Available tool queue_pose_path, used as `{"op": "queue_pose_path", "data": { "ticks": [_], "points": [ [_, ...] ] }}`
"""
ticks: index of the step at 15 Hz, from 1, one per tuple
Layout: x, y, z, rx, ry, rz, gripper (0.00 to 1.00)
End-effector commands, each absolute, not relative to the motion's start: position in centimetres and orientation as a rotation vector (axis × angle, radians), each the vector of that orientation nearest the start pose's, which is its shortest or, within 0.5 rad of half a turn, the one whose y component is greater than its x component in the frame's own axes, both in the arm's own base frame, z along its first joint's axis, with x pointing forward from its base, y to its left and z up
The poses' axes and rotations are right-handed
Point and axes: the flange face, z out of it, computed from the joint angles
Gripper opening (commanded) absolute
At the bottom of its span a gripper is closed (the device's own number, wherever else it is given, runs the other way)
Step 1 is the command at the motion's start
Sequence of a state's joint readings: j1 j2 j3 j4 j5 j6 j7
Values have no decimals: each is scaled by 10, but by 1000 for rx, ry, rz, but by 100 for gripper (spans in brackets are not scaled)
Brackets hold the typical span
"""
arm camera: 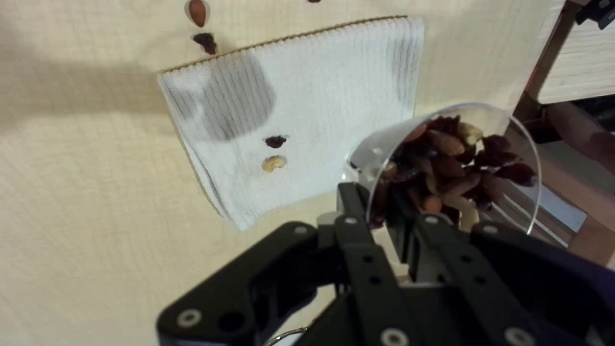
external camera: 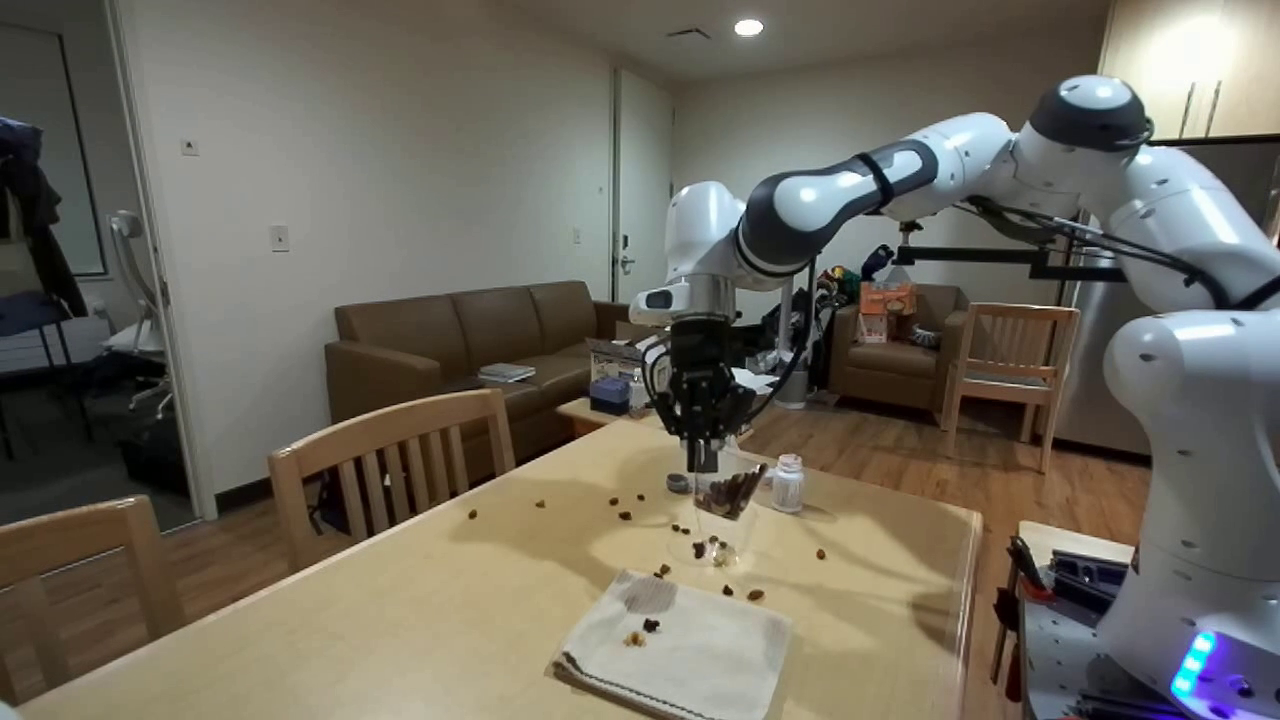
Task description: Pour the contents from one clear cup to the other
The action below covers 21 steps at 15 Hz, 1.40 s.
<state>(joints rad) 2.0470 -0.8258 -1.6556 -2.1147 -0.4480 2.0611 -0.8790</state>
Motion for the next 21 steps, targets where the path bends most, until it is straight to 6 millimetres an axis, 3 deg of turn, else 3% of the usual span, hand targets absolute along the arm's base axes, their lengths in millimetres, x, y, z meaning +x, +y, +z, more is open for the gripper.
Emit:
{"op": "queue_pose_path", "data": {
  "ticks": [1, 8, 15, 16, 17, 21],
  "points": [
    [529, 151, 338, -1862, -1871, -159, 5],
    [538, 115, 295, -1588, -1793, -372, 5],
    [542, 81, 294, -1429, -1735, -498, 5],
    [544, 90, 282, -1478, -1739, -463, 5],
    [545, 86, 282, -1478, -1730, -468, 19],
    [544, 88, 277, -1474, -1726, -461, 19]
  ]
}}
